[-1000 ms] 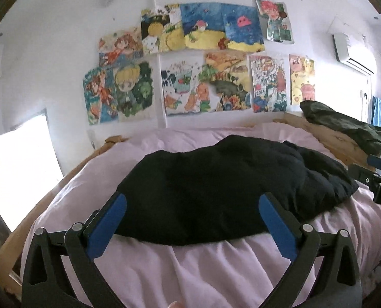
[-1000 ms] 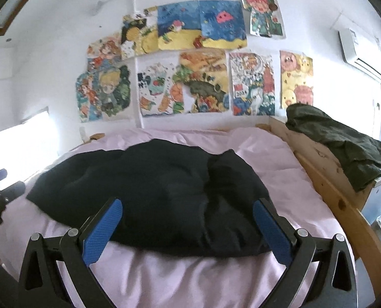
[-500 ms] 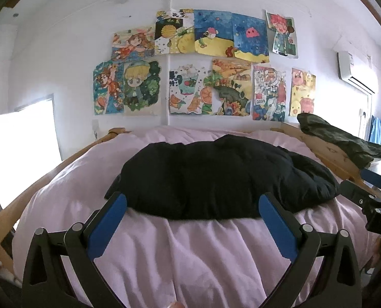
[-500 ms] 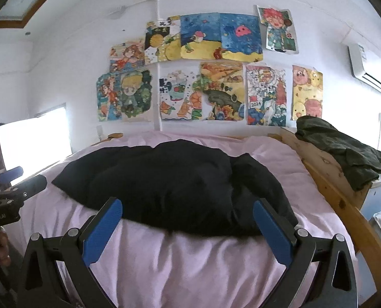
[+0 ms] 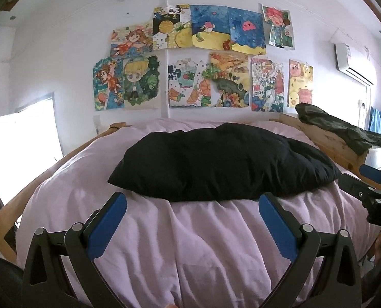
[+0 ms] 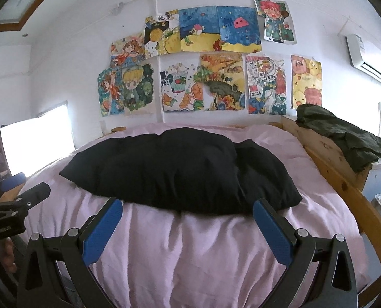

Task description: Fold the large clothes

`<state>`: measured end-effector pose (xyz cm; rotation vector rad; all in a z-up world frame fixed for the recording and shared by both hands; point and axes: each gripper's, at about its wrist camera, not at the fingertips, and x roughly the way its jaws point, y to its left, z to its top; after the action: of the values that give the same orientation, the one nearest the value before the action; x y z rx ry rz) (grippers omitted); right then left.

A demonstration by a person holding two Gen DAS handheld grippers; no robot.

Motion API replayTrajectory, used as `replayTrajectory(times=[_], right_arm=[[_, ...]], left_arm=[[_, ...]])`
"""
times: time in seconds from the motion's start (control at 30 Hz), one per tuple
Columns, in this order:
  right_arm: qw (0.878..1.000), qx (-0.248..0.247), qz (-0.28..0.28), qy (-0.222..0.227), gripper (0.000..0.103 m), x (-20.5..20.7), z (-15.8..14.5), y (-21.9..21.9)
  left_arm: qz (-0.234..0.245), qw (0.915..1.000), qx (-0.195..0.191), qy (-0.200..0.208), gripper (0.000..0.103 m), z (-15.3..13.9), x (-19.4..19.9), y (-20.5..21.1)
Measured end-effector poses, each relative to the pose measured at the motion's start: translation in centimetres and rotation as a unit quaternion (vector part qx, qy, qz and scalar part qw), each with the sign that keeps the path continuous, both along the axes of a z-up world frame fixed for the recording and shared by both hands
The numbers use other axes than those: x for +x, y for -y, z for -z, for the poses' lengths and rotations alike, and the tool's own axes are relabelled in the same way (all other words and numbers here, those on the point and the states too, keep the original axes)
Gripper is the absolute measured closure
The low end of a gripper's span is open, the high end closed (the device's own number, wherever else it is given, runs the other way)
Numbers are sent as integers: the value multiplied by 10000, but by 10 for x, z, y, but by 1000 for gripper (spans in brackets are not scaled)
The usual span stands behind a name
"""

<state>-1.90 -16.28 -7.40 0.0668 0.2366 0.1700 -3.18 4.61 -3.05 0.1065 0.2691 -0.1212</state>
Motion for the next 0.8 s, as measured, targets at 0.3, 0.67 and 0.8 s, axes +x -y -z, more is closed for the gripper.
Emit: replayTrajectory(times=[0.3, 0.67, 0.8], right_arm=[[9999, -37, -37, -103, 0, 3, 6, -4], [9999, -28, -41, -102, 0, 3, 7, -2], [9999, -29, -52, -101, 0, 3, 7, -2]], left_arm=[[-31, 10000, -6, -43, 2, 3, 2, 0], [-29, 10000, 10, -49, 2, 4, 2, 0], [-46, 10000, 9, -46, 2, 4, 2, 2]])
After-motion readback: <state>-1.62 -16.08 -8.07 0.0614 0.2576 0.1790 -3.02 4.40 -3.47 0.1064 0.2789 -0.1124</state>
